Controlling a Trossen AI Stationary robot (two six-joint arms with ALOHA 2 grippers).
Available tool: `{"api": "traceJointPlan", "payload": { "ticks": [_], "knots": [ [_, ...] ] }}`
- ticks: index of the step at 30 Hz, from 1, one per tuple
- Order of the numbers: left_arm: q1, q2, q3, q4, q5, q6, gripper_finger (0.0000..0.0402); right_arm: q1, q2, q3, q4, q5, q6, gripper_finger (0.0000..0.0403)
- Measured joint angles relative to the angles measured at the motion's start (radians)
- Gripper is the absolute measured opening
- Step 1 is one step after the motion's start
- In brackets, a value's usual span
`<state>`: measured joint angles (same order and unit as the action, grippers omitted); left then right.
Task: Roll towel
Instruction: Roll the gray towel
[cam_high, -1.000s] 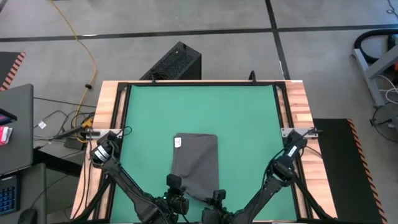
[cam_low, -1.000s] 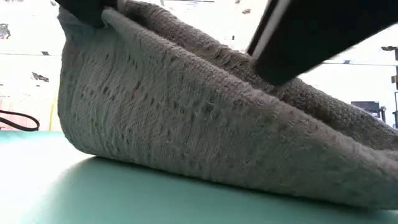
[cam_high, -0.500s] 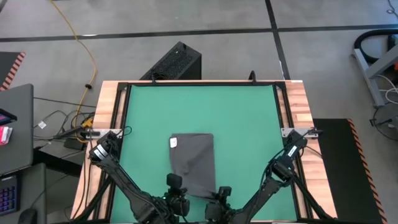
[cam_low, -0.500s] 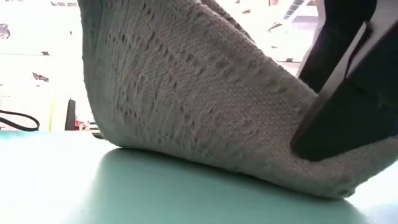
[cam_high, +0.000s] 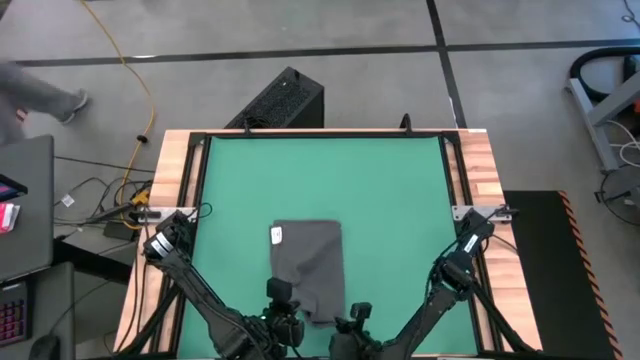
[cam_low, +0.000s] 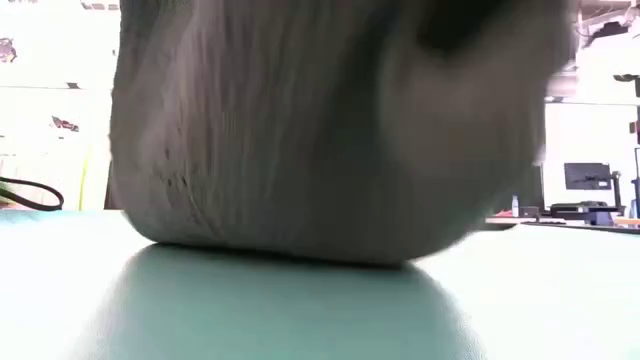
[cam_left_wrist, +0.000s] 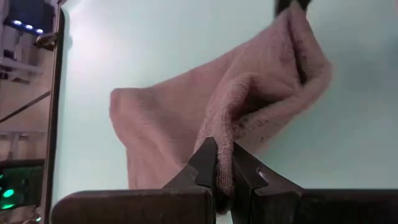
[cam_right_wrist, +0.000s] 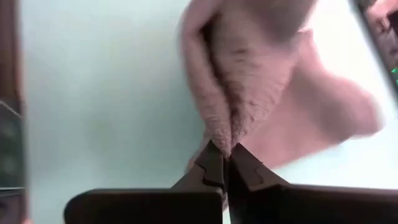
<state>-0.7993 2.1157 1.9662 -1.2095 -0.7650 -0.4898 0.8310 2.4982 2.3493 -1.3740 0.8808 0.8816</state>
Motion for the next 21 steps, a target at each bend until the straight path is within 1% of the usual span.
{"api": "traceJointPlan", "payload": {
  "ticks": [1, 3, 5, 8, 10, 11, 12, 14, 15, 16, 19, 21],
  "knots": [
    [-0.004, -0.001, 0.02, 0.0, 0.001, 0.006, 0.0, 0.005, -0.022, 0.007, -0.01, 0.022, -0.01, 0.0013],
    [-0.018, -0.004, 0.083, -0.021, -0.004, 0.029, 0.0, 0.017, -0.102, -0.027, -0.015, 0.06, -0.023, 0.0013],
    [-0.034, -0.005, 0.171, -0.081, -0.027, 0.046, 0.0, 0.025, -0.174, -0.029, -0.071, 0.092, -0.012, 0.0013],
    [-0.055, -0.007, 0.299, -0.186, -0.098, 0.052, 0.0, 0.044, -0.261, -0.028, -0.131, 0.196, 0.003, 0.0013],
    [-0.067, -0.007, 0.381, -0.294, -0.161, 0.047, 0.0, 0.048, -0.309, -0.028, -0.146, 0.272, -0.026, 0.0013],
    [-0.071, -0.015, 0.394, -0.33, -0.195, 0.043, 0.0, 0.048, -0.332, -0.028, -0.151, 0.313, -0.051, 0.0013],
    [-0.071, -0.043, 0.375, -0.342, -0.224, 0.052, 0.0, 0.047, -0.358, -0.028, -0.153, 0.354, -0.082, 0.0013],
    [-0.06, -0.095, 0.339, -0.36, -0.247, 0.063, 0.0, 0.034, -0.411, -0.028, -0.153, 0.43, -0.133, 0.0013],
    [-0.048, -0.123, 0.333, -0.359, -0.242, 0.063, 0.0, 0.022, -0.438, -0.028, -0.152, 0.456, -0.146, 0.0013],
    [-0.035, -0.151, 0.33, -0.357, -0.235, 0.064, 0.0, 0.01, -0.467, -0.028, -0.152, 0.458, -0.155, 0.0013],
    [0.011, -0.226, 0.33, -0.358, -0.22, 0.09, 0.0, -0.044, -0.526, -0.027, -0.128, 0.393, -0.254, 0.0013],
    [0.047, -0.272, 0.326, -0.358, -0.203, 0.115, 0.0, -0.073, -0.54, -0.027, -0.13, 0.402, -0.283, 0.0013]
  ]
}}
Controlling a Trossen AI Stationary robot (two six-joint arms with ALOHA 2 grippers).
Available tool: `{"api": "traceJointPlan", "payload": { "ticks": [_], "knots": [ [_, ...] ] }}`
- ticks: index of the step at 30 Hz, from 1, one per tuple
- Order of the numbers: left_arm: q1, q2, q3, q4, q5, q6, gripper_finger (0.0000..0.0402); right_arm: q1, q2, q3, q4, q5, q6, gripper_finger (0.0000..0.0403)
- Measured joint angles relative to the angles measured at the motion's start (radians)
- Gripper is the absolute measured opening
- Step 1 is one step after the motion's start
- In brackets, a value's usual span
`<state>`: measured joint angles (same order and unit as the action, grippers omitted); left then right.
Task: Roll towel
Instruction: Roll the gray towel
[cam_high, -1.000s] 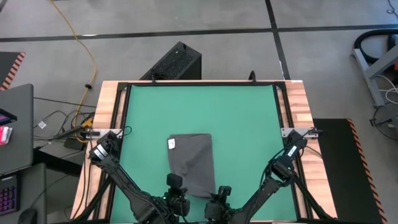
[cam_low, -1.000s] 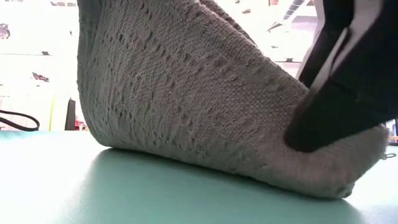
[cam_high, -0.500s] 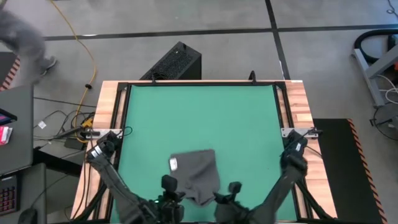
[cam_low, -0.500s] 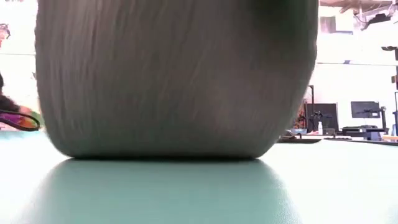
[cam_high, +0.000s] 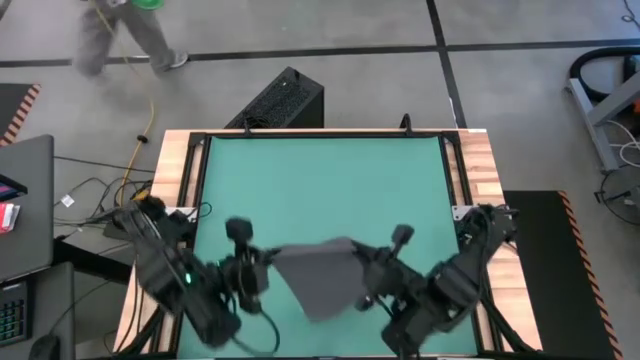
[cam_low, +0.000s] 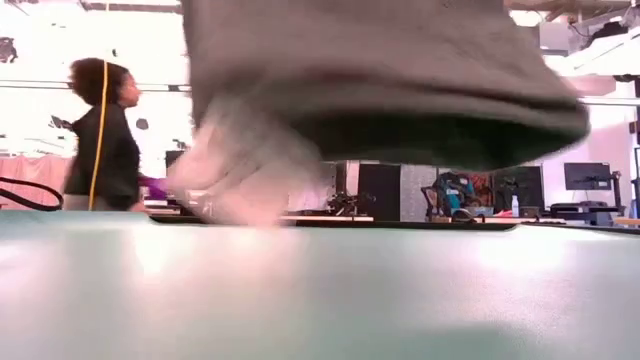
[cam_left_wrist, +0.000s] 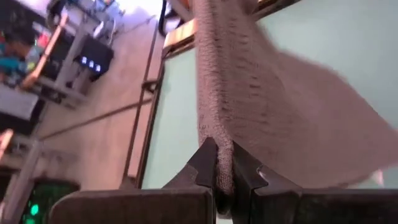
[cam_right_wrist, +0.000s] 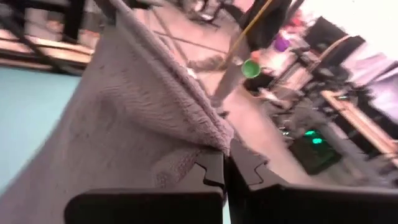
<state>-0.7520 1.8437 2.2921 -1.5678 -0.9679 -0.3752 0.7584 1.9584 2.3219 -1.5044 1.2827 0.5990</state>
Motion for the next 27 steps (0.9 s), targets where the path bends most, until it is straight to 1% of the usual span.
{"api": "traceJointPlan", "payload": {
  "ticks": [1, 3, 5, 6, 8, 9, 13, 19, 23, 24, 27],
  "knots": [
    [0.02, -0.022, -0.003, 0.005, 0.009, 0.005, 0.0, -0.022, -0.006, -0.001, 0.006, -0.041, -0.045, 0.0013],
    [0.078, -0.064, -0.002, 0.012, 0.085, 0.045, 0.0, -0.073, -0.02, -0.001, 0.009, -0.186, -0.126, 0.0013],
    [0.136, -0.096, -0.002, 0.0, 0.187, 0.078, 0.0, -0.118, -0.029, -0.001, -0.003, -0.208, -0.133, 0.0013],
    [0.166, -0.11, -0.007, -0.002, 0.224, 0.097, 0.0, -0.141, -0.03, -0.001, -0.009, -0.235, -0.174, 0.0013],
    [0.22, -0.137, -0.017, -0.004, 0.281, 0.151, 0.0, -0.193, -0.03, -0.001, -0.017, -0.324, -0.278, 0.0013],
    [0.25, -0.149, -0.023, -0.004, 0.293, 0.182, 0.0, -0.215, -0.029, -0.001, -0.014, -0.338, -0.296, 0.0013],
    [0.378, -0.186, -0.049, -0.003, 0.315, 0.338, 0.0, -0.327, -0.028, -0.001, -0.024, -0.34, -0.425, 0.0013],
    [0.669, -0.197, -0.058, 0.02, 0.454, 0.633, 0.0, -0.525, -0.029, -0.001, -0.012, -0.34, -0.608, 0.0013],
    [0.871, -0.197, -0.058, 0.104, 0.605, 0.86, 0.0, -0.651, -0.033, -0.001, 0.069, -0.341, -0.754, 0.0013],
    [0.911, -0.197, -0.058, 0.124, 0.625, 0.916, 0.0, -0.686, -0.036, -0.001, 0.103, -0.343, -0.792, 0.0013],
    [1.009, -0.197, -0.058, 0.162, 0.629, 1.052, 0.0, -0.782, -0.06, -0.002, 0.203, -0.345, -0.896, 0.0013]
  ]
}}
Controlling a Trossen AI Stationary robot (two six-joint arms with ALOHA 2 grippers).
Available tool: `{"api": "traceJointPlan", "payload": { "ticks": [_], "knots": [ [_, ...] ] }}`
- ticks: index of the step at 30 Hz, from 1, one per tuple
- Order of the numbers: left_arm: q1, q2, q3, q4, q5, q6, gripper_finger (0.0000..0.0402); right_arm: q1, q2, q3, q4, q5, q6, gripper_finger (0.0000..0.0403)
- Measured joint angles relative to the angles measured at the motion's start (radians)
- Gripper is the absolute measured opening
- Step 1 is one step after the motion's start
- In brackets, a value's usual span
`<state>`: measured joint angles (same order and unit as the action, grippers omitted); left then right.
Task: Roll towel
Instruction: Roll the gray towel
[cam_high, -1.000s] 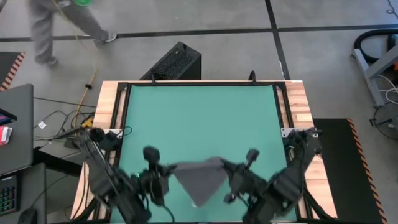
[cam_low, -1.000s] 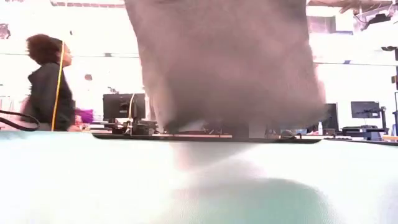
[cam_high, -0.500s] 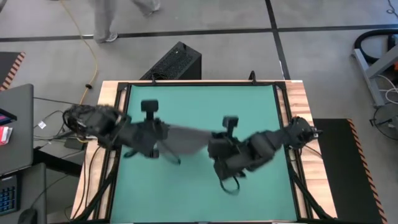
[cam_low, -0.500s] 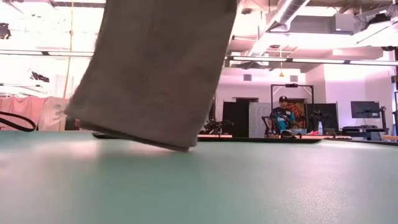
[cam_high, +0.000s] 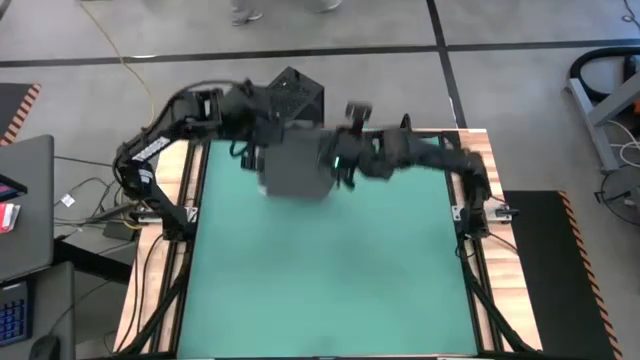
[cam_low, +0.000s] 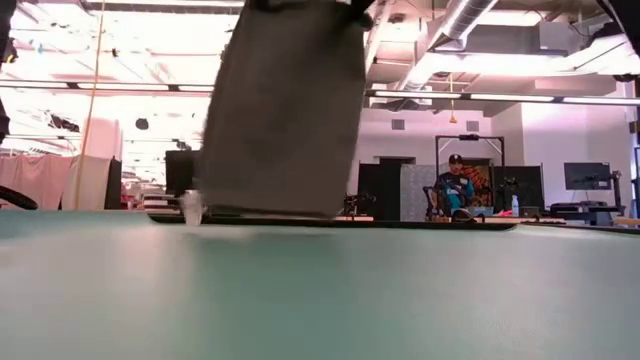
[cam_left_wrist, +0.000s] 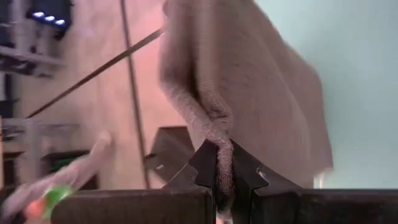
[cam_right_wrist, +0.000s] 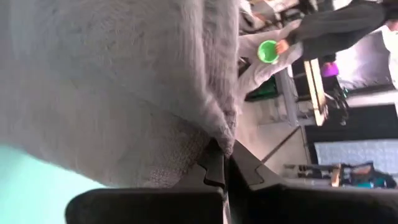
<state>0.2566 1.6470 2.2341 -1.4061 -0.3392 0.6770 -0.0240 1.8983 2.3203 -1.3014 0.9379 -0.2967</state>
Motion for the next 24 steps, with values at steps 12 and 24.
{"api": "traceJointPlan", "payload": {
  "ticks": [12, 24],
  "knots": [
    [-0.051, 0.02, -0.021, -0.015, 0.21, -0.02, 0.0, 0.021, -0.037, -0.028, -0.162, -0.113, 0.301, 0.0013],
    [-0.551, -0.01, -0.777, 0.464, 0.184, -0.427, 0.0, 0.61, -0.031, -0.521, -0.085, -0.103, 0.878, 0.0013]
  ]
}}
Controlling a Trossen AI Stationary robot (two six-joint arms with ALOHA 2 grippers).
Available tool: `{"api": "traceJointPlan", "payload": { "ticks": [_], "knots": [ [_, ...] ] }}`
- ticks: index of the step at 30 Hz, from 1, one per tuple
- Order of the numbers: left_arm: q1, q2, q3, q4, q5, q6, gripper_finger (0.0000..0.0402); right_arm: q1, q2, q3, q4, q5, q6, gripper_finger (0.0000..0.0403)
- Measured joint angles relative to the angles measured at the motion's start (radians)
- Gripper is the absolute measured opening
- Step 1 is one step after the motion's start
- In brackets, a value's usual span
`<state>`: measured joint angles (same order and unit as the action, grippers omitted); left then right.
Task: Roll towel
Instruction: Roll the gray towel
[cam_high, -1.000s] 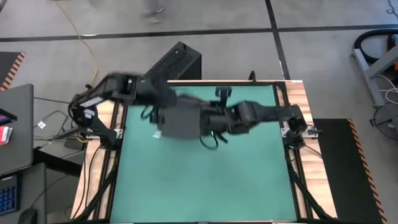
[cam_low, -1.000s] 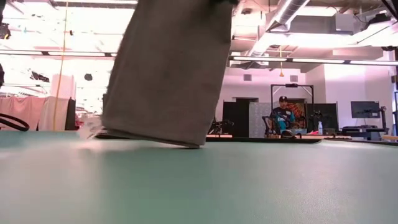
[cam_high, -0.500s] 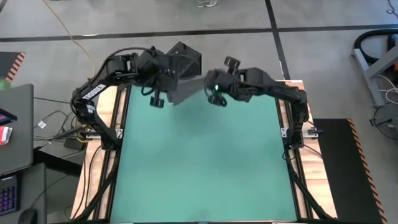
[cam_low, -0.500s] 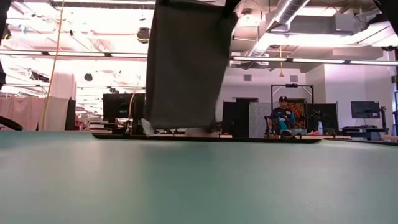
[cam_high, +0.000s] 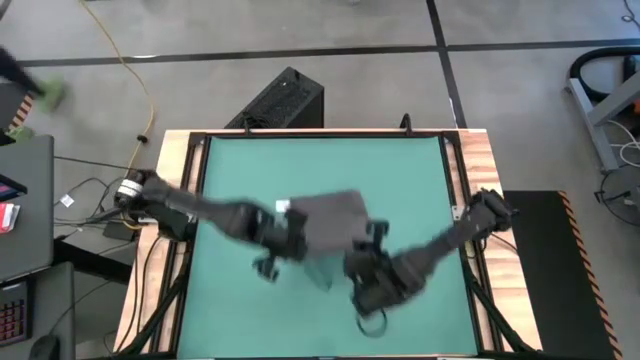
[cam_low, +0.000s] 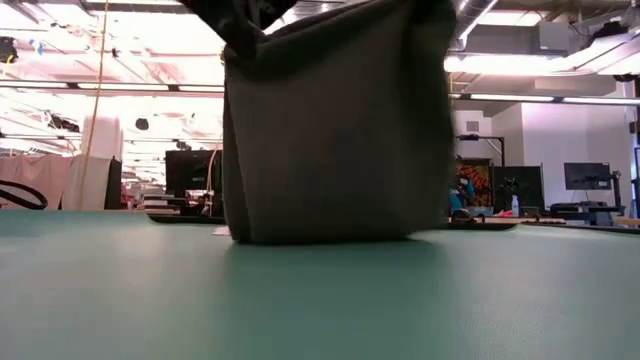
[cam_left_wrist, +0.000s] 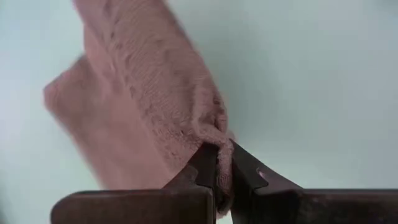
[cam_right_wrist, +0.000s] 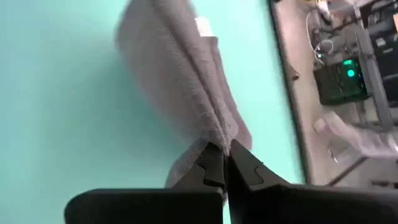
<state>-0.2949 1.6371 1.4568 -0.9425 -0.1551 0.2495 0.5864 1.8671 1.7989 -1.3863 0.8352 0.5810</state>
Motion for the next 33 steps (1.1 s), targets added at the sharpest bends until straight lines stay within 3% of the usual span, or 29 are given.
{"api": "traceJointPlan", "payload": {
  "ticks": [4, 8, 12, 24, 28, 33],
  "knots": [
    [-0.191, 0.0, -0.189, 0.327, -0.13, -0.153, 0.0, 0.146, 0.0, -0.129, 0.183, 0.0, 0.161, 0.0013],
    [-0.33, 0.0, -0.326, 0.676, -0.249, -0.265, 0.0, 0.23, 0.0, -0.23, 0.39, 0.001, 0.212, 0.0013],
    [-0.407, 0.001, -0.419, 0.921, -0.261, -0.28, 0.0, 0.253, 0.0, -0.295, 0.552, -0.031, 0.201, 0.0013],
    [-0.431, 0.001, -0.493, 0.968, -0.184, -0.428, 0.0, 0.26, 0.005, -0.441, 0.912, -0.276, 0.128, 0.0029],
    [-0.434, 0.001, -0.493, 0.995, -0.134, -0.424, 0.0, 0.267, 0.001, -0.432, 0.958, -0.363, 0.117, 0.006],
    [-0.438, 0.001, -0.495, 0.994, -0.105, -0.428, 0.0, 0.306, -0.003, -0.389, 0.919, -0.379, 0.118, 0.0118]
  ]
}}
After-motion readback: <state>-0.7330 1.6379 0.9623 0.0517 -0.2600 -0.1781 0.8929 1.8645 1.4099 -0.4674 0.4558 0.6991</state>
